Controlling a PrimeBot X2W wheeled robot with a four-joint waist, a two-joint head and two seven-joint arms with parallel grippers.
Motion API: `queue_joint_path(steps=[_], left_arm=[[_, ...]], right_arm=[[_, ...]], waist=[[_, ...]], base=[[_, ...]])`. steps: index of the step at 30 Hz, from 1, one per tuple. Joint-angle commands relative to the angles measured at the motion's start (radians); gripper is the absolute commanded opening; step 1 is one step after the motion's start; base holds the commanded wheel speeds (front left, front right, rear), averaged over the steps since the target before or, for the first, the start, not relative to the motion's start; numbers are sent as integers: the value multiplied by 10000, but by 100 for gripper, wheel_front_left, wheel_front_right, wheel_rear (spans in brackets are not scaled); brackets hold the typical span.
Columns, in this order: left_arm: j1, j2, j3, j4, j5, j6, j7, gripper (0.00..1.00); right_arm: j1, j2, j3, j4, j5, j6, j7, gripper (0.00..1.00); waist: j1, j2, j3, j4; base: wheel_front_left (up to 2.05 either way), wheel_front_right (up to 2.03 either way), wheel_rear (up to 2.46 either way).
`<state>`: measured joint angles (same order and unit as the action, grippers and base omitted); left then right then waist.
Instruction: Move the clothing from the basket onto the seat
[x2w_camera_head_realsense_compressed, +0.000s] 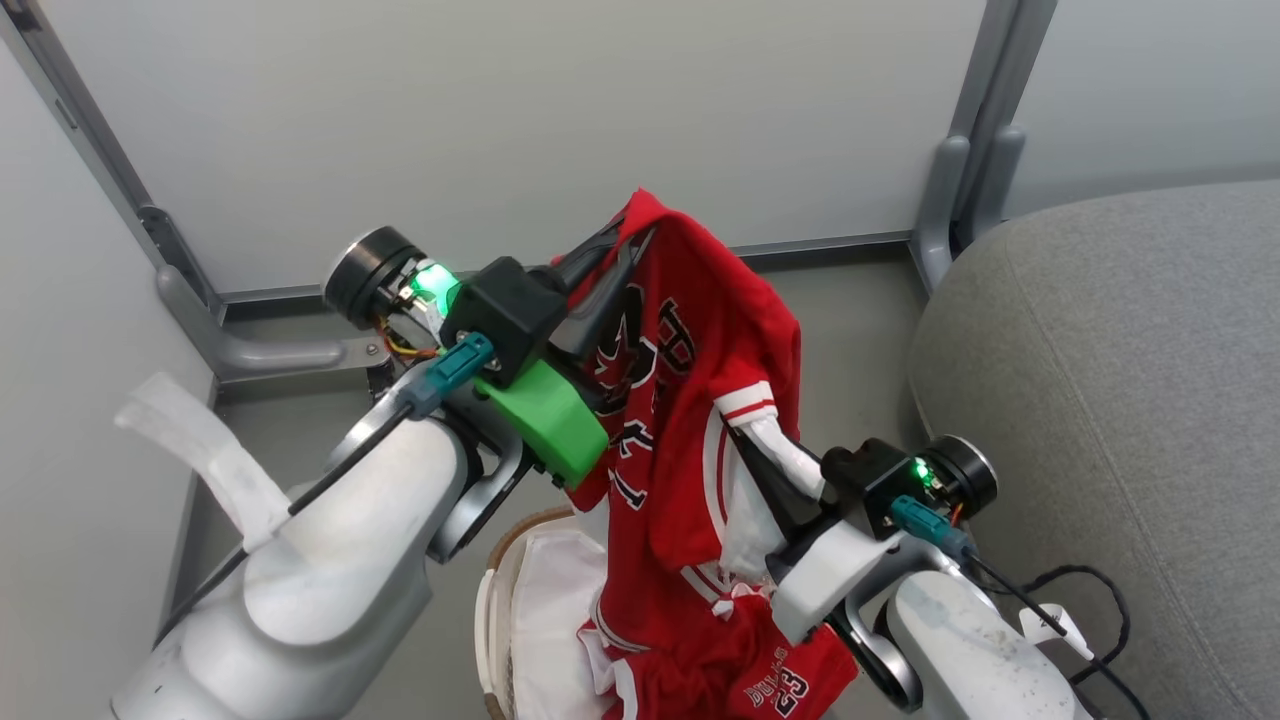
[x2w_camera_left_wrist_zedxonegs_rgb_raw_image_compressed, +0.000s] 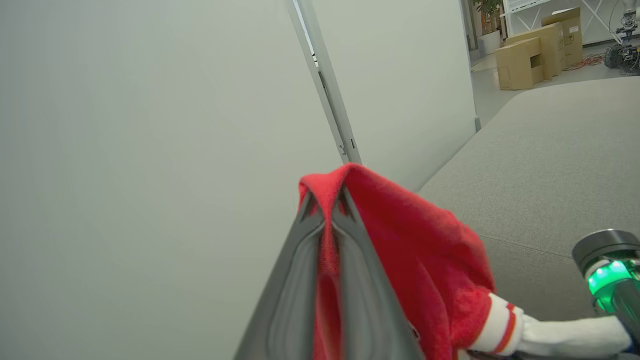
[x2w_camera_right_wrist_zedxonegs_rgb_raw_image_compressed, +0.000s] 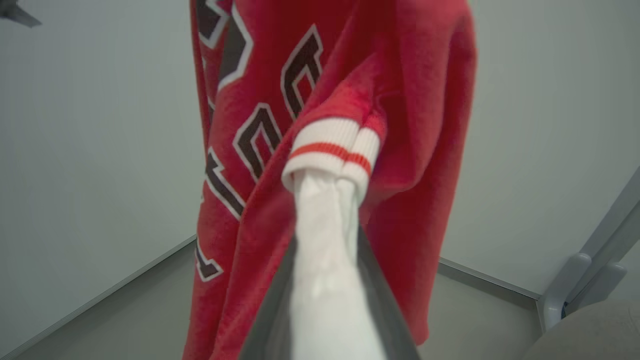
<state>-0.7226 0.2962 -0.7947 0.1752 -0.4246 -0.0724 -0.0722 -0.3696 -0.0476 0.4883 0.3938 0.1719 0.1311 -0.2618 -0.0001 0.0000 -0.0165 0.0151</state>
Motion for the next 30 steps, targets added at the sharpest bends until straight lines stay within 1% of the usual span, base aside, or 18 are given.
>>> queue_joint_path(steps=[1, 2, 3, 9, 13, 16, 22, 27, 30], left_arm=[[259, 88, 109, 60, -106, 133, -116, 80], [402, 120, 140, 79, -159, 195, -173, 95], [572, 144, 185, 89, -230, 257, -280, 100], [1727, 108, 280, 261, -651, 541, -860, 100], [2562, -16, 279, 470, -969, 744, -1223, 100], [3087, -151, 248, 675, -1130, 818, -1438, 100], [3835, -417, 145, 1082, -1322, 777, -1726, 100], [3994, -519, 140, 1283, -1226, 706, -1858, 100], [3999, -561, 173, 1326, -1131, 688, -1873, 100]], right_arm=[[-46, -47, -151, -92, -110, -6, -49, 0], [-40, -47, -233, -151, -171, -6, -49, 0], [-24, -45, -352, -223, -226, -6, -49, 0], [85, -47, -957, -626, -677, -6, -49, 0], [236, -44, -1437, -935, -939, -6, -49, 0], [387, -45, -1758, -1094, -1131, -6, -49, 0], [609, -44, -2366, -1274, -1411, -6, -49, 0], [731, -44, -2697, -1378, -1527, -7, -49, 0], [660, -44, -2859, -1501, -1583, -7, -49, 0]], waist=[[1, 0, 23, -23], [1, 0, 35, -33], [1, 0, 47, -44], [1, 0, 109, -100], [1, 0, 151, -134], [1, 0, 186, -171], [1, 0, 312, -268], [1, 0, 471, -376], [1, 0, 611, -562]], base=[[0, 0, 0], [0, 0, 0], [0, 0, 0], [0, 0, 0], [0, 0, 0], [0, 0, 0], [0, 0, 0], [0, 0, 0], [0, 0, 0]])
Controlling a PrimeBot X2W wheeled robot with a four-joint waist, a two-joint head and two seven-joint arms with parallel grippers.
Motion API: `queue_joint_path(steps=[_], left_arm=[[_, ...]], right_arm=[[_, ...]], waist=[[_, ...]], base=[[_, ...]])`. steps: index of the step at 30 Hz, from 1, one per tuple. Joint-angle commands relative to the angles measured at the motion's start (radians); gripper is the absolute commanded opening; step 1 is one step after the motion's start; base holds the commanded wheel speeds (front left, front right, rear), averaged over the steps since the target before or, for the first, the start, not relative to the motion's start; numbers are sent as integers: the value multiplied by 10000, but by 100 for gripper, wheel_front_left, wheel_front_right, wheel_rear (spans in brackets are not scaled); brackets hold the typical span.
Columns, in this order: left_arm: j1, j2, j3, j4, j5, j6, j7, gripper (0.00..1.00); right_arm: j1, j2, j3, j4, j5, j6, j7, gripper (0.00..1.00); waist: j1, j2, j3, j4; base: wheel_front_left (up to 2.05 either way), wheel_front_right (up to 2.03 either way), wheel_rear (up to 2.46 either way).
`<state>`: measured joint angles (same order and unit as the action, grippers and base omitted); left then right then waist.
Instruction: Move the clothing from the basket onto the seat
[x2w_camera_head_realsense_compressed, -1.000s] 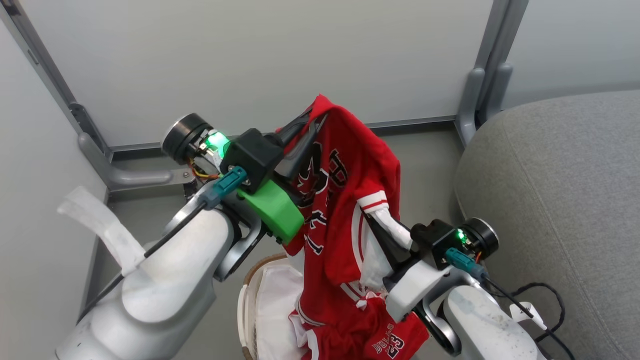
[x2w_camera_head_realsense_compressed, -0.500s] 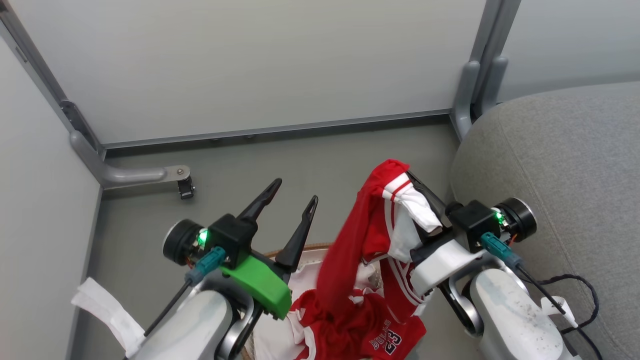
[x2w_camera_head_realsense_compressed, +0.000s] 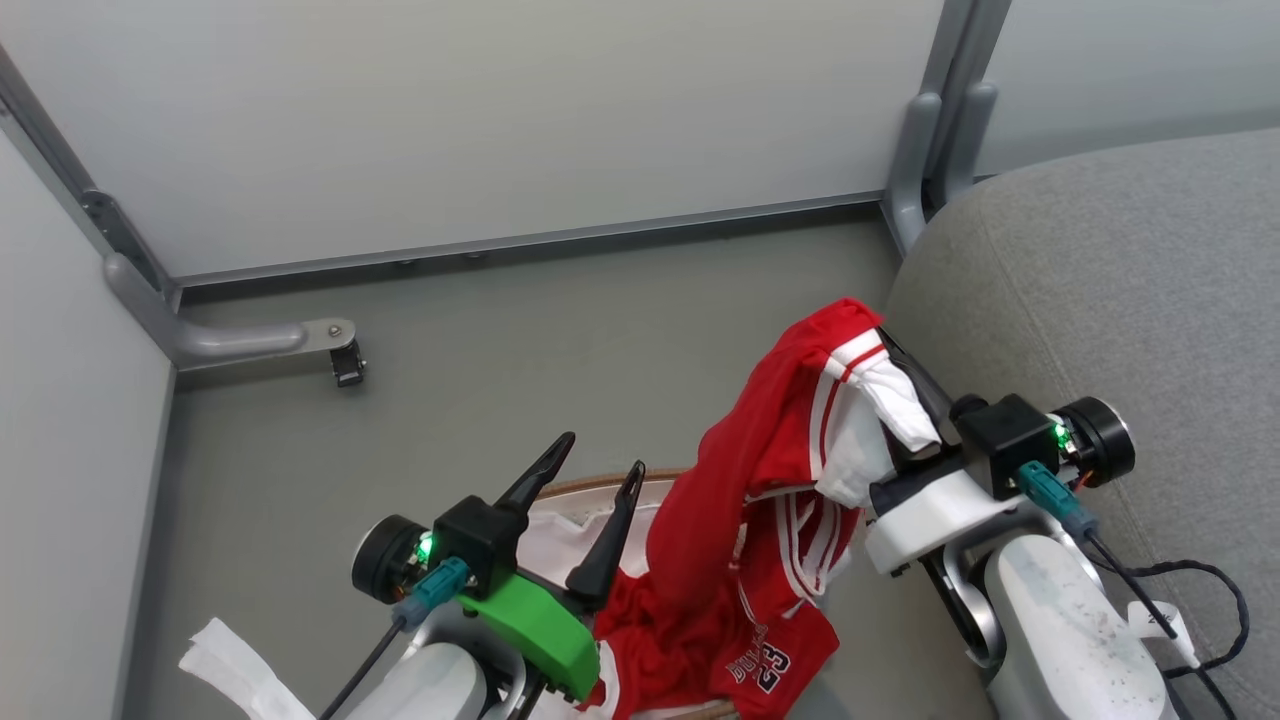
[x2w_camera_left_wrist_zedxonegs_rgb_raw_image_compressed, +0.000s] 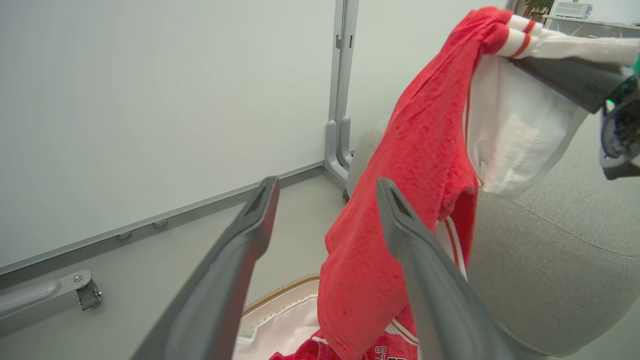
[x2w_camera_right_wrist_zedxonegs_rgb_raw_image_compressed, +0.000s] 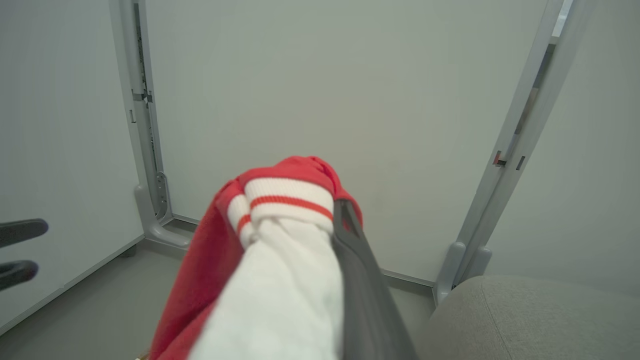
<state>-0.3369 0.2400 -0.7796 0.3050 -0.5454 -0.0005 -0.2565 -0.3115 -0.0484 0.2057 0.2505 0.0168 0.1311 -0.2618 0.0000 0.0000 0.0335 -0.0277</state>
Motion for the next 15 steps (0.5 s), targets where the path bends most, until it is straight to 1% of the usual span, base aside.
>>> queue_joint_path(steps=[1, 3, 7, 10, 11, 15], left_arm=[[124, -1, 23, 29, 115, -33, -41, 100], [61, -16, 53, 24, 185, -30, -61, 100], [-105, -31, 76, -10, 329, -52, -86, 100], [-223, -32, 88, -41, 420, -34, -84, 100], [-262, -47, 66, -43, 453, -46, -81, 100], [-406, -58, -21, -26, 659, -85, -88, 100]], right_arm=[[41, -39, -98, -101, -70, -7, -49, 0], [-71, -39, -258, -197, -152, -8, -49, 0], [-243, -40, -616, -469, -324, -10, -49, 0], [-206, -37, -869, -724, -385, -11, -49, 0], [-176, -42, -959, -780, -408, -10, -49, 0], [-33, -31, -1318, -969, -379, -10, -49, 0]], waist=[[0, 0, 163, -213], [0, 0, 296, -451], [0, 0, 614, -1164], [0, 0, 910, -1906], [0, 0, 972, -2048], [0, 0, 1403, -3085]], base=[[0, 0, 0], [0, 0, 0], [0, 0, 0], [0, 0, 0], [0, 0, 0], [0, 0, 0]])
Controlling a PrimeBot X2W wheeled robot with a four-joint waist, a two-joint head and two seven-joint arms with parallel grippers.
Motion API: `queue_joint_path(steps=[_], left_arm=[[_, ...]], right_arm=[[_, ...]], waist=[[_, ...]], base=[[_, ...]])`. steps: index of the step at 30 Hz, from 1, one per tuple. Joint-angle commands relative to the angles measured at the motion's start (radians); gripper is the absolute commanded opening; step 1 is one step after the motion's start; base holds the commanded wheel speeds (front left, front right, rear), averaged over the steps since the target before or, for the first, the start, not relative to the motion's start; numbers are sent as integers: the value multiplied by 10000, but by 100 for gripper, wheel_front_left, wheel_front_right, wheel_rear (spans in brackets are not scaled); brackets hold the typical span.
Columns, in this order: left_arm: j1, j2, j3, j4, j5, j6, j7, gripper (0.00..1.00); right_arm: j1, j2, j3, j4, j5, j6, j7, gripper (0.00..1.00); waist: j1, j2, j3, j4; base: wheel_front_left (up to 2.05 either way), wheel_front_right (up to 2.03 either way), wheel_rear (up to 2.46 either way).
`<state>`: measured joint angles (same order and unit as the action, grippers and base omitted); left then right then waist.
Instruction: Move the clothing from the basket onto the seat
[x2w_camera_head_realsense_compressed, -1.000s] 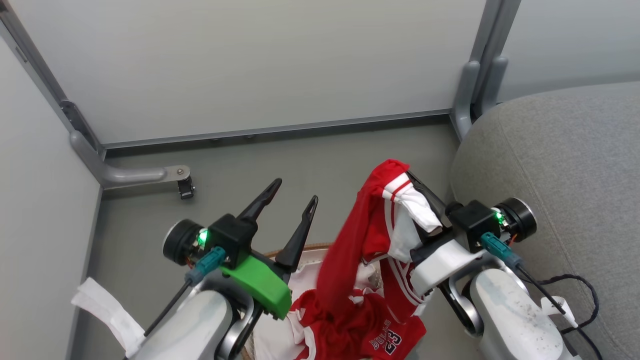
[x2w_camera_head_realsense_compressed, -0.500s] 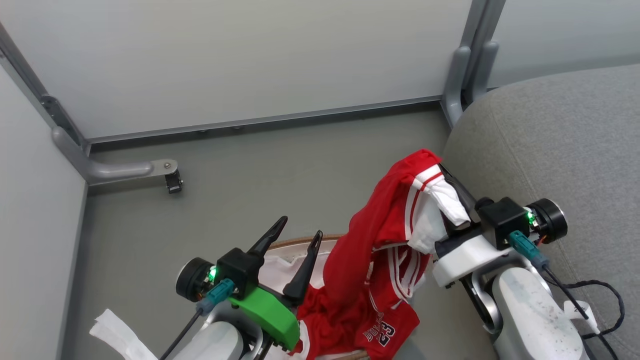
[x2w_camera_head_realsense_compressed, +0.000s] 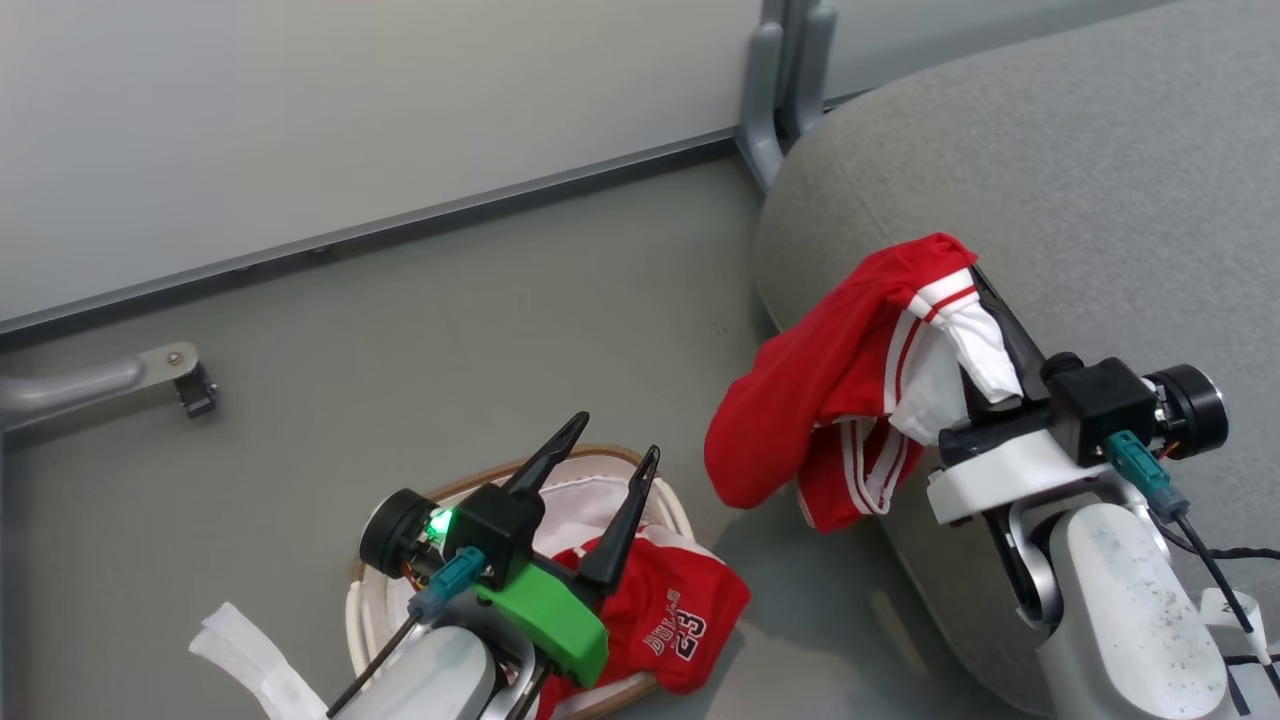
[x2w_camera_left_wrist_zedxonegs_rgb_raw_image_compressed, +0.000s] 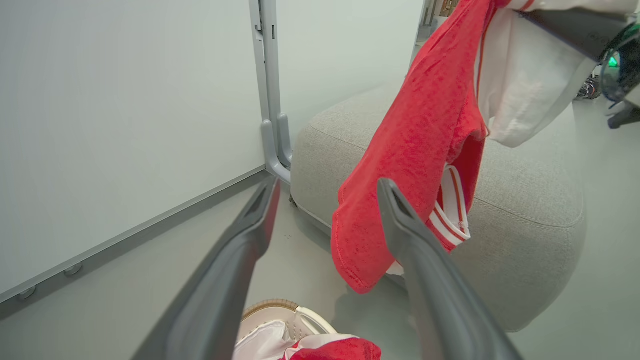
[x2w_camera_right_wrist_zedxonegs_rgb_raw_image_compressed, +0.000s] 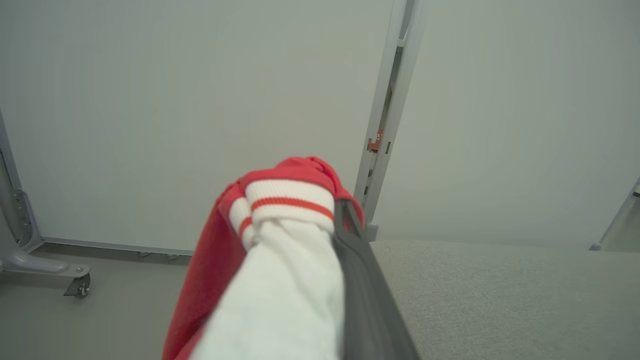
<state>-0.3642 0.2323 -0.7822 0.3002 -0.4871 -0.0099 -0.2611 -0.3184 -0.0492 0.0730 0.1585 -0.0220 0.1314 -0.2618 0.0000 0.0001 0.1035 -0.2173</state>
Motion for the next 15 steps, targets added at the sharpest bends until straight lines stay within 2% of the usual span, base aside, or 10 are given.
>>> queue_joint_path(steps=[1, 8, 15], left_arm=[[-188, 12, -21, 37, 117, -14, -43, 100], [-446, -26, -253, 196, 338, -143, -38, 100], [-599, -79, -412, 282, 400, -175, -7, 100]], right_arm=[[94, -26, -83, -93, 42, -13, -49, 0], [424, -19, -266, -126, 379, -13, -49, 0], [481, -20, -382, -71, 565, -13, -49, 0]], waist=[[0, -1, 798, -1432], [0, -1, 1174, -2740], [0, -1, 1281, -2771]], base=[[0, 0, 0], [0, 0, 0], [0, 0, 0]])
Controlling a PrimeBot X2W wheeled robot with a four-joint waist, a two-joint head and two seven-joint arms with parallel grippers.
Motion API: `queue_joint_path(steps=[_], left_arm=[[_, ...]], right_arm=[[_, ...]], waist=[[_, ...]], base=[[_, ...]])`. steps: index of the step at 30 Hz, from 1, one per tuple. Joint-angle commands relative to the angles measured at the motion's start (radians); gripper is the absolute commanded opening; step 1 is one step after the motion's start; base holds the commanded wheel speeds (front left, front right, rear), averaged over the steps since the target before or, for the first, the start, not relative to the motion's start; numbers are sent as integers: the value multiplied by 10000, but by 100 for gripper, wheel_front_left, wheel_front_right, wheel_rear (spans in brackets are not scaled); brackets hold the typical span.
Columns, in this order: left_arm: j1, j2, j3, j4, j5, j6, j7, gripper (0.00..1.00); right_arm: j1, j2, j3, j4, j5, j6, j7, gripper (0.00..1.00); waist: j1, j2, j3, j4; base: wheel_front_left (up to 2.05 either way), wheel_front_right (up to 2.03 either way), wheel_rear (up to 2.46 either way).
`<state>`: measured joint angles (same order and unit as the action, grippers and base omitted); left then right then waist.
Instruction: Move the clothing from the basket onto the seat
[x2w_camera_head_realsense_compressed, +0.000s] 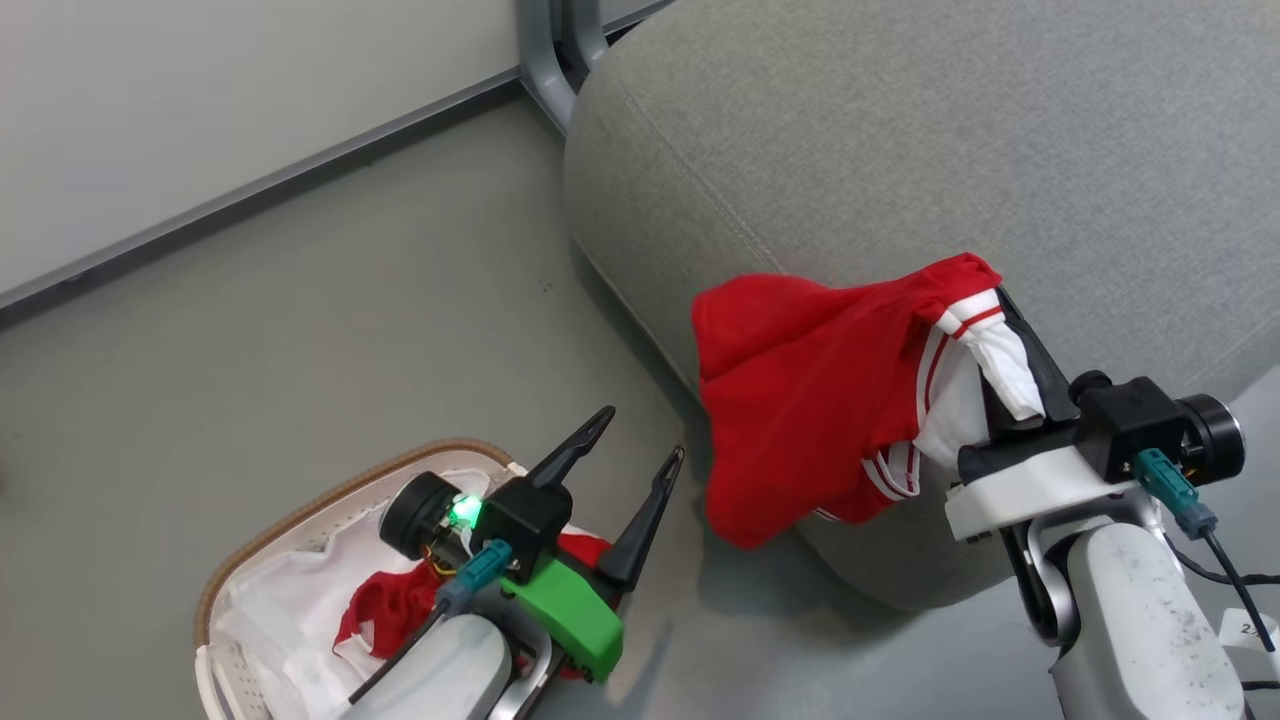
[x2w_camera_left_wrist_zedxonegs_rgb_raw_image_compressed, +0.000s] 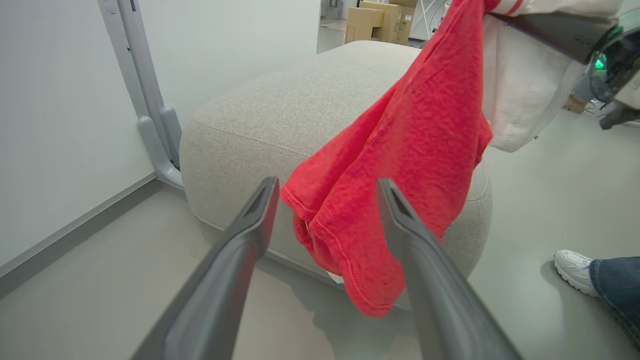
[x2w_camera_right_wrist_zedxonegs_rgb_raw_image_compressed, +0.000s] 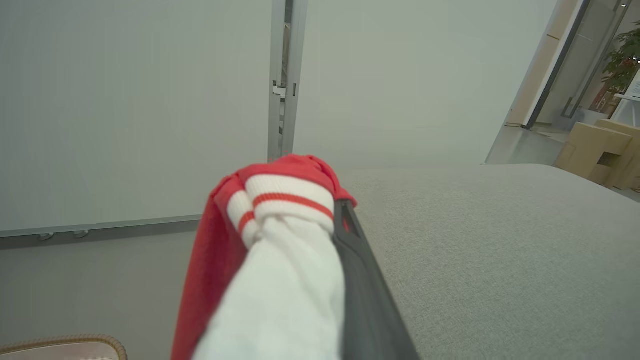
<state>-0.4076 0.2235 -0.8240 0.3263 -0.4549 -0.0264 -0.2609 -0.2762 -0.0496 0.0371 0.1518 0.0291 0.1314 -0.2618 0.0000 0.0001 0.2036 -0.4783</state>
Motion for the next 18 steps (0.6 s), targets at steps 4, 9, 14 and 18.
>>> queue_joint_path(steps=[4, 9, 14, 18], left_arm=[[-203, -24, -43, 66, 86, 17, -9, 100], [-344, -84, -61, 67, 112, 52, -18, 100], [-468, -100, -111, -6, 211, 47, -30, 100], [-596, -42, -190, -64, 317, 29, -20, 100]], right_arm=[[-195, -16, -198, 117, 76, -13, -49, 0], [-834, -22, -310, 388, -379, -13, -49, 0], [-2331, -511, -531, 753, -396, -13, -49, 0], [-3875, -1530, -613, 1280, -676, -13, -49, 0]], waist=[[0, -1, 400, 227], [0, -1, 627, 836], [0, -1, 953, 1476], [0, -1, 1226, 1910]], base=[[0, 0, 0], [0, 0, 0], [0, 0, 0], [0, 0, 0]])
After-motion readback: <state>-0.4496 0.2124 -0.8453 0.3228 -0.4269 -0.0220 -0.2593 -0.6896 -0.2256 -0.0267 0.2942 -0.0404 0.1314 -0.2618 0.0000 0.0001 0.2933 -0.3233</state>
